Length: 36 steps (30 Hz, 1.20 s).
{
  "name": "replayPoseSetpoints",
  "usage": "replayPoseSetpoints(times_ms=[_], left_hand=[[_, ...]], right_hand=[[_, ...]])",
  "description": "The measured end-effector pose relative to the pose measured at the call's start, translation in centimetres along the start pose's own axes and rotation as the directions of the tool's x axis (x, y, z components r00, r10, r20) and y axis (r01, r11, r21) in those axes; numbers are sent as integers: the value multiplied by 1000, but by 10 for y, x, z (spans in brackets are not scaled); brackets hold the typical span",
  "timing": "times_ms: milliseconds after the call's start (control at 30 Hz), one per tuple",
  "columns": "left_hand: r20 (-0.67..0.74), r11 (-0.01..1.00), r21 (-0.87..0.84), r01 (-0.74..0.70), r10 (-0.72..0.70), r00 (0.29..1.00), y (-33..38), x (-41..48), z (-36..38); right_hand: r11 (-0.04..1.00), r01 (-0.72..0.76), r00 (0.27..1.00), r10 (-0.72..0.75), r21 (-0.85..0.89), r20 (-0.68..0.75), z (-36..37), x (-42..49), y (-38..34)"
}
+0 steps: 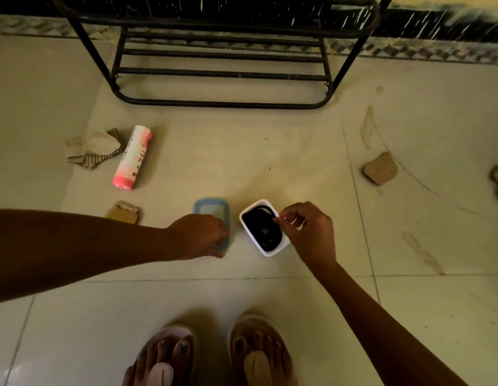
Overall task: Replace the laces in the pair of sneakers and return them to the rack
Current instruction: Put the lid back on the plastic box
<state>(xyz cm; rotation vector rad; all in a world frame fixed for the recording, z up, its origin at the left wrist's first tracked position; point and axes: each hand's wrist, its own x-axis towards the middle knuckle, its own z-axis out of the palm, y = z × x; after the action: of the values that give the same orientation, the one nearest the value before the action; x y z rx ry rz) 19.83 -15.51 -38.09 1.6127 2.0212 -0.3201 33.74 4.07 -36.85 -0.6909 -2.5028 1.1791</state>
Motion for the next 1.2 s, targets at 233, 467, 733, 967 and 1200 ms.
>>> replayPoseSetpoints(times_ms=[233, 467, 733, 967, 1200], left_hand=[[-282, 984, 148, -103, 142, 949, -1, -3, -21], [-639, 915, -354, -191, -87, 765, -4, -25, -104], [-335, 467, -879, -101, -452, 827, -6, 11, -117], [-146, 514, -854, 84, -392, 908, -1, 40, -75], [-244, 644, -760, 91, -412, 878, 12, 47, -60]], right_hand=[[991, -104, 993, 108, 88, -45, -6, 2, -4], [960, -155, 986, 134, 232, 104, -6, 3, -18], [641, -498, 866, 400, 584, 299, -12, 9, -37], [828, -514, 852, 464, 224, 242, -9, -25, -9], [868, -487, 861, 458, 98, 221, 5, -42, -4]])
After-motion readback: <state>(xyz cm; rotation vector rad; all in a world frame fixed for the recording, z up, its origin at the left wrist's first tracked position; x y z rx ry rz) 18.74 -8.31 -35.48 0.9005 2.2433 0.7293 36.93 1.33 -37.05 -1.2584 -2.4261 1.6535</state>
